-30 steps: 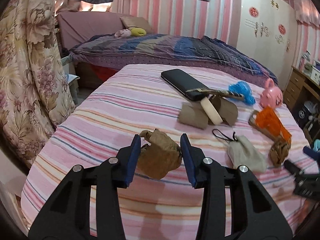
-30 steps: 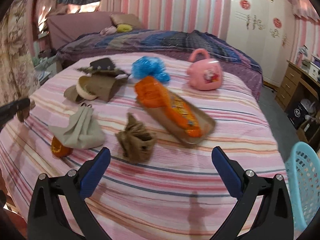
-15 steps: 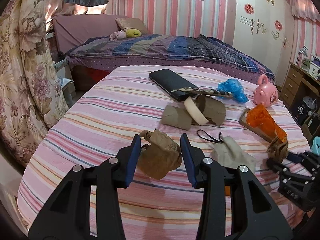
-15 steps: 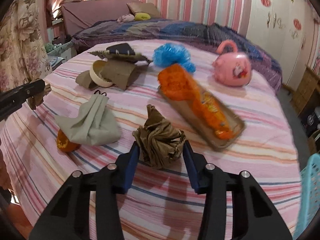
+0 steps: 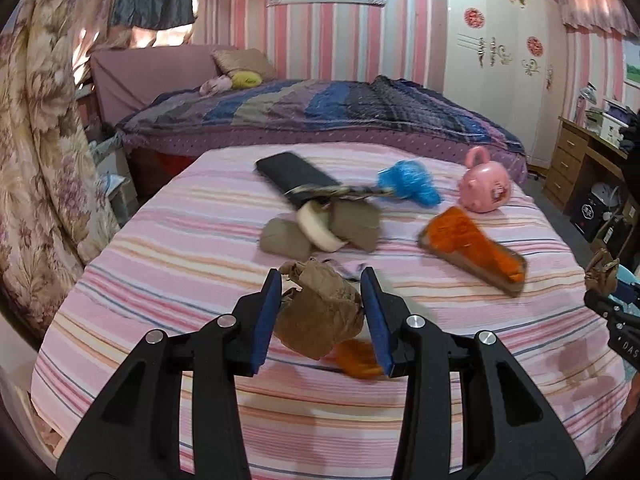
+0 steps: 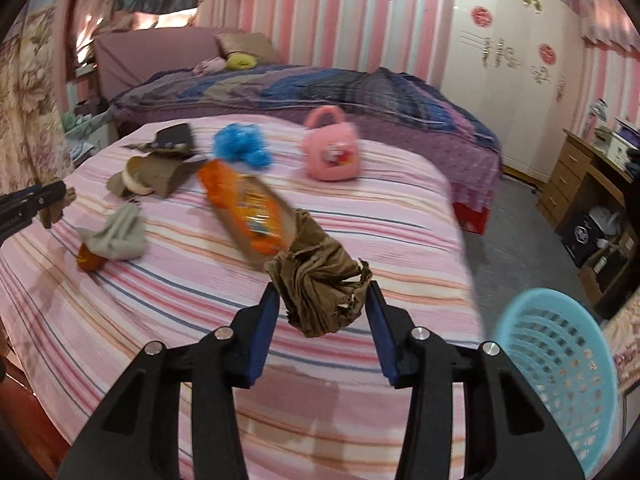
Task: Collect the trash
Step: 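Carry both held papers over the blue basket with both grippers, then open both grippers to drop the papers into the blue basket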
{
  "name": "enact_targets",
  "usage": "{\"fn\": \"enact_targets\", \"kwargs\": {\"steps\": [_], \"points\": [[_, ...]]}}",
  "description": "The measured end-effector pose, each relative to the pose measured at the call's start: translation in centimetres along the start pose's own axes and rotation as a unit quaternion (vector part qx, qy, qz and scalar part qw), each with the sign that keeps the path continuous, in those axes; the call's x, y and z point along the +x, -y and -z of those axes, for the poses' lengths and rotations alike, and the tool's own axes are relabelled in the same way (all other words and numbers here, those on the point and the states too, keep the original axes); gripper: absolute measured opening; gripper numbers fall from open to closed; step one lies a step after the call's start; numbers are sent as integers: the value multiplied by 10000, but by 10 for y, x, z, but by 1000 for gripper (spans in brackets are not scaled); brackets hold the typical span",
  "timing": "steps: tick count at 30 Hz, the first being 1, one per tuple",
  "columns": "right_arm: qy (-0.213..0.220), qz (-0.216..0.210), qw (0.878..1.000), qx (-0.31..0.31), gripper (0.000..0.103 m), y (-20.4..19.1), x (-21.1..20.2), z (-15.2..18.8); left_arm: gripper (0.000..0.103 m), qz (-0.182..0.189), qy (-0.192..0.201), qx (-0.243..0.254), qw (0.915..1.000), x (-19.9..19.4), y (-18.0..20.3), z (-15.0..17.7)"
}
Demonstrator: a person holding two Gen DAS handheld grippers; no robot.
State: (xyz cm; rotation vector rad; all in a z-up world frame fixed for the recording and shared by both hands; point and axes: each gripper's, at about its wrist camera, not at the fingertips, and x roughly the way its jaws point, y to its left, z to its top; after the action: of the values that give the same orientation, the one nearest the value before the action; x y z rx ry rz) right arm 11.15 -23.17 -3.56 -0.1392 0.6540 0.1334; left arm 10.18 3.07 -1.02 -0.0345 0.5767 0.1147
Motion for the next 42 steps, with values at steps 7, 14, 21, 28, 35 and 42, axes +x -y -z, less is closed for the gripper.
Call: {"fn": "enact_targets", "kwargs": {"steps": [7,14,21,28,35,42], "points": [[100,366,9976,574,44,83,-26,17,40,461,263,255,9983,-29,66,-9],[91,1065,9876,1149,44,173,-48,39,40,1262,221,628,9898,-42,168,-12],[-105,1555,9755,1554,44,236,-55,69,40,2006,-41,1087,9736,-42,278,9],[-121,1741,9645,1981,44,270,-57,87,40,2284,-326,1315,9641,-22,348,29],[-27,1840,9615,2041,44,274,-58,91,40,2349,-307,1466,9604,-6,384,38],[1,1917,9607,2010,44,273,-57,91,40,2262,-322,1583,9606,8,402,40]]}}
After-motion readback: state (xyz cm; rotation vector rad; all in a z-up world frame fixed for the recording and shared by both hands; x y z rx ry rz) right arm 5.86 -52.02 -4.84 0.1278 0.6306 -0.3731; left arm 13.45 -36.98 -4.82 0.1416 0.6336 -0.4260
